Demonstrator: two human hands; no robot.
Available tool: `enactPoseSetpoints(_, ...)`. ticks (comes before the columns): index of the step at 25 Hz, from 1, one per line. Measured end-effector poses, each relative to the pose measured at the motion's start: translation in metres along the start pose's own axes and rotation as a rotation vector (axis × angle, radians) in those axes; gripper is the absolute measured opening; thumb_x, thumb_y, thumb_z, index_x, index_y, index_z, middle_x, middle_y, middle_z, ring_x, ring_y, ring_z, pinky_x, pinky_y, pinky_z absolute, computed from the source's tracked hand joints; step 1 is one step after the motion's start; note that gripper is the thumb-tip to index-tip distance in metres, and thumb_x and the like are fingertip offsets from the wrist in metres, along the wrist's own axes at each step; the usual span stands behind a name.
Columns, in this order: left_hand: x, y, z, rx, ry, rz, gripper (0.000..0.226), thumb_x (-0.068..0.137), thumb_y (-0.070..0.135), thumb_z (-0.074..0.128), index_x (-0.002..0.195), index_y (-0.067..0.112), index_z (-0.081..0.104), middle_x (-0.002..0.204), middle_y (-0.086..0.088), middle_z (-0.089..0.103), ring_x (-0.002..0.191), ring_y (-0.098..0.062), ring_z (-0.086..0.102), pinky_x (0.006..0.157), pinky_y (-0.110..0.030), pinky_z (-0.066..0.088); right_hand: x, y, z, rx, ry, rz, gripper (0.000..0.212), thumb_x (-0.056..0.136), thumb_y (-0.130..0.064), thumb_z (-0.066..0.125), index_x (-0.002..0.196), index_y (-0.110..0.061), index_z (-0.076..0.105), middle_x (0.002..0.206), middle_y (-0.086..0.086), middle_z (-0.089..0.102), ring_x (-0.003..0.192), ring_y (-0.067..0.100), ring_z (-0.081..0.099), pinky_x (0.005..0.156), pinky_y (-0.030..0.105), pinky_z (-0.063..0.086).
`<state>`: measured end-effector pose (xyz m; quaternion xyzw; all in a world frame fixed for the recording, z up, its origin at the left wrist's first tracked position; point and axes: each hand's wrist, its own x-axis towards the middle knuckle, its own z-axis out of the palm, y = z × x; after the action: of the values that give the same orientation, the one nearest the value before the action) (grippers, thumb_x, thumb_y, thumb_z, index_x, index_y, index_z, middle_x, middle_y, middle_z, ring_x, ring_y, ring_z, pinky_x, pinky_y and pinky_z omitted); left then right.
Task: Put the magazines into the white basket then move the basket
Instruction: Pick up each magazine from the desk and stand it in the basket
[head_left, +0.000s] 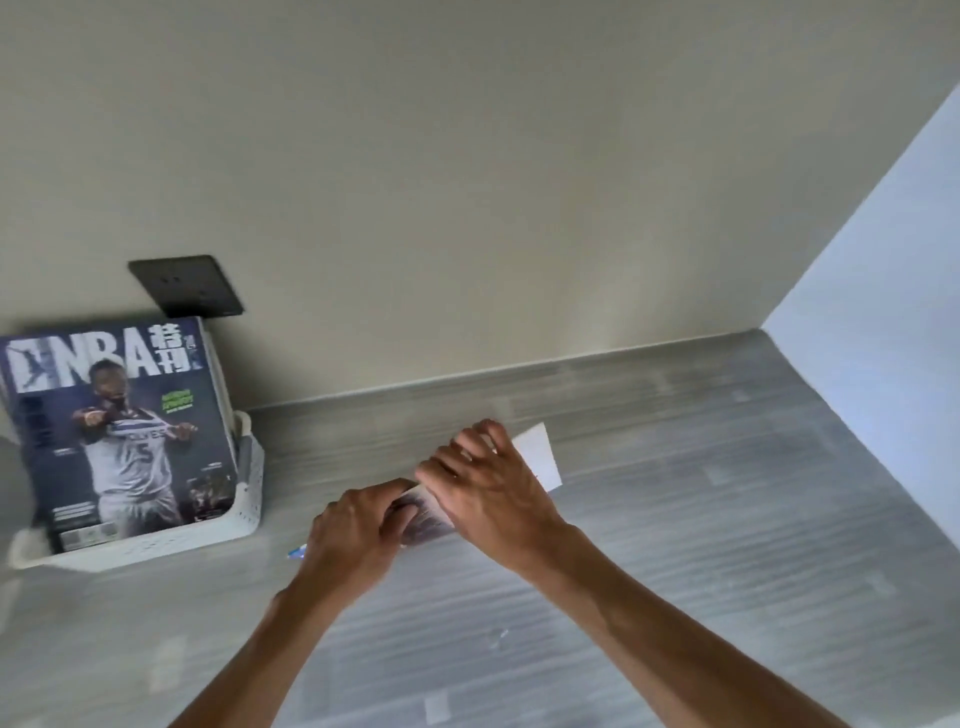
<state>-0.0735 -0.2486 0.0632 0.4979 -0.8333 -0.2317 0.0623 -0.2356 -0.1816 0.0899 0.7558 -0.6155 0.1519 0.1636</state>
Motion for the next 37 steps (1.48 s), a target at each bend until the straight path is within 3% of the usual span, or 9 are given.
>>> enactPoseSetpoints(5, -0.045, -0.094, -0.039, -0.635, 0.17, -0.186, 0.011, 0.09, 0.026, 0.06, 0.092, 0.022, 0.07, 0.076, 0.011, 0.074, 0.071, -0.007, 0.069, 0.063, -0.029, 0.057, 0.036, -0.036, 0.013, 0.5, 0.276, 0.631, 0.059, 0.082, -0.016, 0.068, 0.136, -0.016, 0.047, 0.147, 0.009, 0.044, 0.132, 0.027, 0.043, 0.109, 0.041, 0.033)
enactPoseSetpoints(8, -0.064, -0.145, -0.068, -1.042, 0.317, -0.302, 0.023, 0.089, -0.007, 0.061, 0.089, 0.013, 0.071, 0.076, 0.005, 0.076, 0.075, -0.015, 0.067, 0.068, -0.024, 0.058, 0.069, -0.077, 0.036, 1.365, -0.092, 1.152, 0.087, 0.075, -0.019, 0.081, 0.147, -0.023, 0.032, 0.144, 0.004, 0.048, 0.125, 0.022, 0.052, 0.105, 0.044, 0.042)
enactPoseSetpoints(10, -0.072, -0.175, -0.084, -1.142, 0.389, -0.331, 0.02, 0.088, -0.007, 0.061, 0.095, 0.009, 0.07, 0.084, 0.001, 0.077, 0.081, -0.019, 0.07, 0.075, -0.029, 0.059, 0.087, -0.109, 0.051, 1.573, -0.39, 1.125, 0.079, 0.074, -0.018, 0.08, 0.142, -0.023, 0.039, 0.127, 0.001, 0.064, 0.111, 0.018, 0.062, 0.095, 0.044, 0.048)
enactPoseSetpoints(14, -0.069, -0.217, -0.107, -1.181, 0.423, -0.324, 0.019, 0.09, -0.003, 0.062, 0.101, 0.01, 0.069, 0.088, 0.002, 0.078, 0.084, -0.014, 0.074, 0.07, -0.024, 0.059, 0.134, -0.168, 0.066, 1.518, -0.411, 0.954, 0.022, 0.089, 0.0, 0.056, 0.099, -0.018, 0.066, 0.087, 0.003, 0.074, 0.078, 0.019, 0.067, 0.081, 0.039, 0.049)
enactPoseSetpoints(18, -0.046, -0.265, -0.126, -1.153, 0.478, -0.346, 0.019, 0.089, -0.001, 0.064, 0.093, 0.016, 0.07, 0.089, -0.002, 0.076, 0.087, -0.021, 0.07, 0.082, -0.034, 0.06, 0.19, -0.185, 0.088, 1.42, -0.238, 1.061, 0.022, 0.081, -0.001, 0.064, 0.095, -0.018, 0.062, 0.09, 0.006, 0.069, 0.083, 0.023, 0.064, 0.072, 0.032, 0.047)
enactPoseSetpoints(23, -0.014, -0.298, -0.144, -1.278, 0.516, -0.353, 0.02, 0.092, 0.003, 0.061, 0.095, 0.02, 0.07, 0.079, 0.009, 0.077, 0.075, -0.01, 0.072, 0.064, -0.023, 0.059, 0.184, -0.198, 0.131, 1.194, -0.29, 0.863, 0.045, 0.069, -0.011, 0.074, 0.096, -0.041, 0.056, 0.097, -0.006, 0.069, 0.088, 0.025, 0.07, 0.08, 0.038, 0.053)
enactPoseSetpoints(27, 0.014, -0.315, -0.153, -1.312, 0.517, -0.344, 0.016, 0.094, 0.005, 0.059, 0.105, 0.014, 0.066, 0.084, 0.01, 0.077, 0.079, -0.005, 0.072, 0.068, -0.024, 0.059, 0.193, -0.196, 0.159, 1.359, -0.056, 0.935, 0.043, 0.077, 0.007, 0.069, 0.11, -0.019, 0.061, 0.096, 0.004, 0.071, 0.085, 0.029, 0.068, 0.082, 0.037, 0.053)
enactPoseSetpoints(32, 0.033, -0.332, -0.132, -0.354, 0.488, -0.637, 0.047, 0.085, 0.013, 0.067, 0.129, 0.02, 0.049, 0.131, -0.008, 0.052, 0.122, -0.031, 0.05, 0.097, -0.044, 0.044, 0.2, -0.192, 0.176, 0.925, -0.302, 0.984, 0.045, 0.074, -0.006, 0.068, 0.112, -0.026, 0.056, 0.11, -0.001, 0.062, 0.106, 0.027, 0.062, 0.085, 0.035, 0.049)
enactPoseSetpoints(37, 0.011, -0.352, -0.102, -0.467, 0.26, -0.699, 0.045, 0.089, 0.009, 0.056, 0.13, 0.025, 0.047, 0.114, -0.008, 0.065, 0.101, -0.032, 0.062, 0.084, -0.044, 0.055, 0.18, -0.199, 0.192, 0.988, -0.609, 1.042, 0.059, 0.08, 0.0, 0.056, 0.13, -0.029, 0.042, 0.118, 0.01, 0.061, 0.092, 0.034, 0.067, 0.066, 0.044, 0.062)
